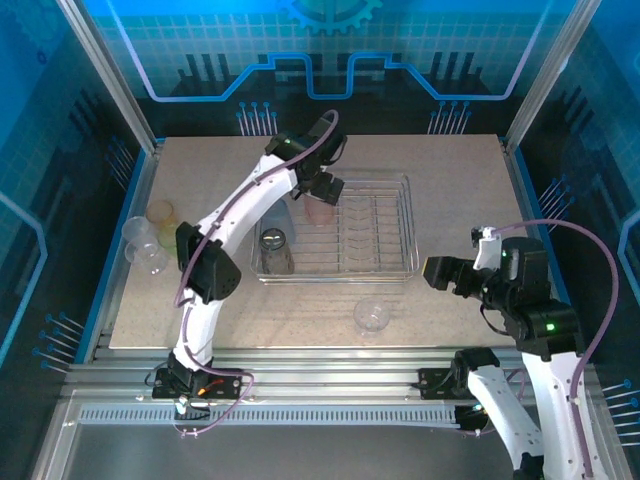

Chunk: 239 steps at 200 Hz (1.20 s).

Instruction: Load the cups into the dish rack

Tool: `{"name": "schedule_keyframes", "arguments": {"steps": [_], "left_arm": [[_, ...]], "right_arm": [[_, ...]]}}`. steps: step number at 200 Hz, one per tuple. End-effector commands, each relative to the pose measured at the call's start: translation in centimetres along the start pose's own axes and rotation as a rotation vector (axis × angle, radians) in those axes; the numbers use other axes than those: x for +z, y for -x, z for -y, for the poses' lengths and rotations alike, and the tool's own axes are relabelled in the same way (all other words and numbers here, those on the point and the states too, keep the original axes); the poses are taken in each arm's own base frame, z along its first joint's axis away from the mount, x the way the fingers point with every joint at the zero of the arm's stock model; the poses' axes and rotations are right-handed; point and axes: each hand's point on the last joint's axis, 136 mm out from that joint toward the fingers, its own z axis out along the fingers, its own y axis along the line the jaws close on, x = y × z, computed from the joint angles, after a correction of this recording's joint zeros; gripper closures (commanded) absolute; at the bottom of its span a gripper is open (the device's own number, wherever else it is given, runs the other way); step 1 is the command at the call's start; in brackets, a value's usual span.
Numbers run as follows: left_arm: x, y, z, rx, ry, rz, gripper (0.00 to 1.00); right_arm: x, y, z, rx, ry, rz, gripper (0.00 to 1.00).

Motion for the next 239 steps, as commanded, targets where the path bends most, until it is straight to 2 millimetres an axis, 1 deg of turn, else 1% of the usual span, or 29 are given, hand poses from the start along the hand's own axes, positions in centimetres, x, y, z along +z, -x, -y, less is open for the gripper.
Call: {"name": "schedule_keyframes", "arguments": {"steps": [1,14,26,40,41,45,52,61,69,92,109,128,139,156,163,166,186,221,239], "left_arm": [[-3.1,-0.1,-1.5,-0.057,0.025,0.081,0.02],[-4.4,-0.5,-2.0,-0.079,0.023,0.131,0.03],[-5.1,-1.4,-2.2,-0.091,0.005,0.176,0.03],[-6.3,-2.2,-2.1,-0.116,-0.048,0.252,0.03],[-6.1,-2.4,-2.0,-0.116,-0.05,0.253,0.03],[-6.8,-2.5,-2.0,-0.126,-0.073,0.283,0.03],[-6.9,-3.3,-1.8,-0.136,-0.106,0.311,0.03],[-7.9,-4.0,-1.6,-0.153,-0.155,0.365,0.03],[-8.7,-4.5,-1.6,-0.171,-0.193,0.41,0.03],[-9.8,-6.7,-1.6,-0.196,-0.265,0.493,0.03],[-9.7,-8.4,-1.4,-0.187,-0.295,0.503,0.02],[-9.0,-10.4,-1.3,-0.173,-0.31,0.472,0.02],[-8.7,-11.3,-1.3,-0.17,-0.315,0.457,0.02],[-8.5,-12.5,-1.3,-0.168,-0.325,0.445,0.02],[-8.5,-12.8,-1.4,-0.168,-0.326,0.447,0.02],[-8.6,-13.0,-1.5,-0.169,-0.326,0.45,0.02],[-8.8,-13.6,-1.7,-0.161,-0.322,0.461,0.02],[-9.1,-14.0,-1.9,-0.142,-0.315,0.471,0.02],[-9.0,-14.1,-1.9,-0.134,-0.317,0.464,0.02]], "right_arm": [[-0.7,-1.7,-0.7,0.082,0.024,-0.112,0.15],[-0.6,-2.5,-1.2,0.091,0.051,-0.16,0.15],[-0.6,-3.4,-1.4,0.102,0.068,-0.201,0.18],[-0.5,-4.5,-1.2,0.121,0.058,-0.251,0.21],[-0.5,-4.6,-1.2,0.121,0.058,-0.254,0.21],[-0.4,-5.0,-1.2,0.125,0.056,-0.271,0.22],[-0.2,-5.6,-1.0,0.135,0.046,-0.295,0.23],[0.0,-6.3,-0.8,0.143,0.036,-0.318,0.23],[0.3,-6.8,-0.6,0.146,0.029,-0.332,0.25],[1.0,-7.7,-0.1,0.143,-0.013,-0.367,0.26],[1.5,-8.3,0.3,0.124,-0.058,-0.397,0.29],[2.4,-9.1,0.8,0.093,-0.116,-0.439,0.32],[3.0,-9.4,0.6,0.068,-0.128,-0.451,0.35],[4.2,-10.1,0.1,0.047,-0.13,-0.455,0.37],[4.6,-10.1,-0.3,0.038,-0.125,-0.45,0.37],[5.0,-10.8,0.1,0.036,-0.141,-0.47,0.38],[6.3,-11.7,0.0,0.007,-0.173,-0.497,0.4],[7.9,-12.2,0.3,-0.067,-0.258,-0.533,0.41],[8.6,-12.4,0.0,-0.095,-0.262,-0.542,0.41]]}}
